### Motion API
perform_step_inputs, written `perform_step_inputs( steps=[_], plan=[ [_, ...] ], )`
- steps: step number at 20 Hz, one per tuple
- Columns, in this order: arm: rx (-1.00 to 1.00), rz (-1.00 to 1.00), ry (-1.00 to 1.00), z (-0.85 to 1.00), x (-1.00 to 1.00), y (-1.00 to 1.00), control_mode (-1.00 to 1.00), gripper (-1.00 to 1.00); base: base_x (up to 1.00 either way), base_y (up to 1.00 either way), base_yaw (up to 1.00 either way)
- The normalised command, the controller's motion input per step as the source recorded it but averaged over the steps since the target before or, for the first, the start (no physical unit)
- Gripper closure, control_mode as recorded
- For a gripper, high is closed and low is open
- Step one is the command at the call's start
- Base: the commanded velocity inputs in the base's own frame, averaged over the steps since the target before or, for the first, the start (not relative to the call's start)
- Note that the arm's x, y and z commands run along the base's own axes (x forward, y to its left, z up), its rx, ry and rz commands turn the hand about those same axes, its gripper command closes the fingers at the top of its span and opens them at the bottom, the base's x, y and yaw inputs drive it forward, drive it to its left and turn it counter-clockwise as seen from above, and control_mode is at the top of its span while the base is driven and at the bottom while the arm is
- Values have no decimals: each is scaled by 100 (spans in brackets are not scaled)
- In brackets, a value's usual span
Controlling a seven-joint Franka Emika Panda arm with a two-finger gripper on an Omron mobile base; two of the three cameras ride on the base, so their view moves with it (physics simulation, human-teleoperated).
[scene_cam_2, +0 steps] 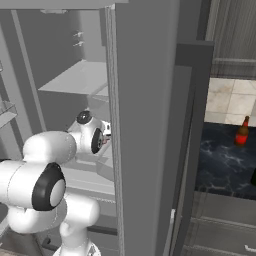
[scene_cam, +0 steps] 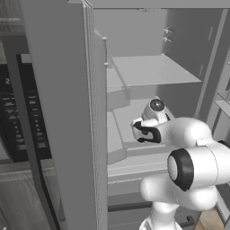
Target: Place the beers on the top shelf of the fridge to keep them out of children's reach, and place the mushroom on lower shelves for easy access.
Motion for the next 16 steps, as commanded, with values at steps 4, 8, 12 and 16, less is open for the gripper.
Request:
perform_step_inputs(
  steps=[4, 8, 12, 16],
  plan=[
    [0, 0, 0, -11, 53, 0, -100, 100, 0, 0, 0],
    [0, 0, 0, -4, 54, 0, -100, 100, 0, 0, 0],
    [0, 0, 0, -9, 53, 0, -100, -100, 0, 0, 0],
    [0, 0, -1, -4, 37, 0, -100, -100, 0, 0, 0]
  ],
)
